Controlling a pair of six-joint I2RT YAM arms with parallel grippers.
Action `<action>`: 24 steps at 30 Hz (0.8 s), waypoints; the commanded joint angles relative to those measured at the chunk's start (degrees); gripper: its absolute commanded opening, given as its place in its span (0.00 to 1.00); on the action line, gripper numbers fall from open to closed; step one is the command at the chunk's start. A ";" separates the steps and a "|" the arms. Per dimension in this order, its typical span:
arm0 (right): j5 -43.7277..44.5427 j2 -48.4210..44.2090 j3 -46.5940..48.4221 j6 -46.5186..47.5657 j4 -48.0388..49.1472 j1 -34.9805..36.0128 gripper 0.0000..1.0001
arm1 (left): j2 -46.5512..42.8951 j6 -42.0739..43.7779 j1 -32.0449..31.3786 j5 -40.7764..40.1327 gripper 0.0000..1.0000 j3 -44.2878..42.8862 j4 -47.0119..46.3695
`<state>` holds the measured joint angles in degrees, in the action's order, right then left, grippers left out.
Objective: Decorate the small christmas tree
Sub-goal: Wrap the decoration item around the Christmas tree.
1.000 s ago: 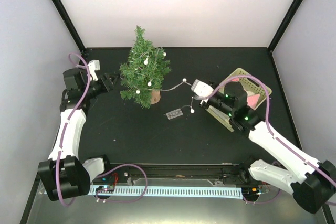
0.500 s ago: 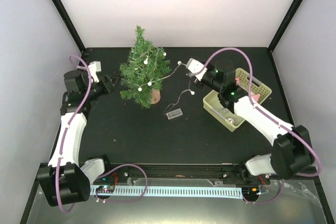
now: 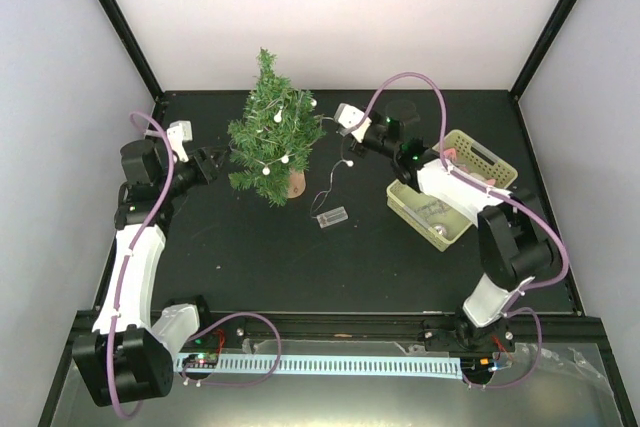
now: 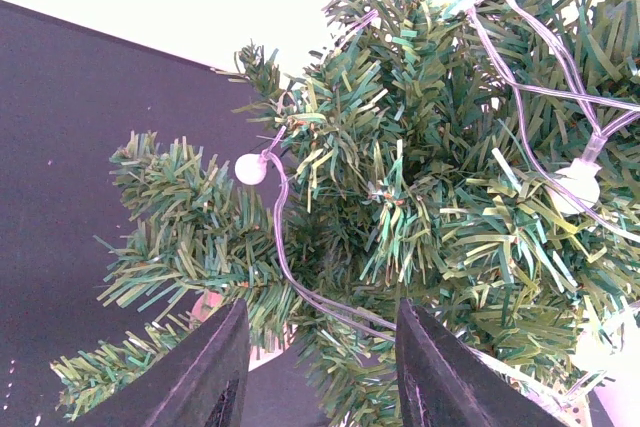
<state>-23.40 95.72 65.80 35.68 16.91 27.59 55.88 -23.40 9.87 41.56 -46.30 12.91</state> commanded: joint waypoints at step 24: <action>-9.20 2.85 1.46 -19.93 -0.98 -0.16 0.45 | -4.38 2.92 -0.48 -3.93 0.44 2.60 1.04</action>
<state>-32.29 104.16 66.41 23.24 22.70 27.59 53.63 -22.24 9.65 38.70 -44.60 13.85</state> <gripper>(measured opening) 0.379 0.432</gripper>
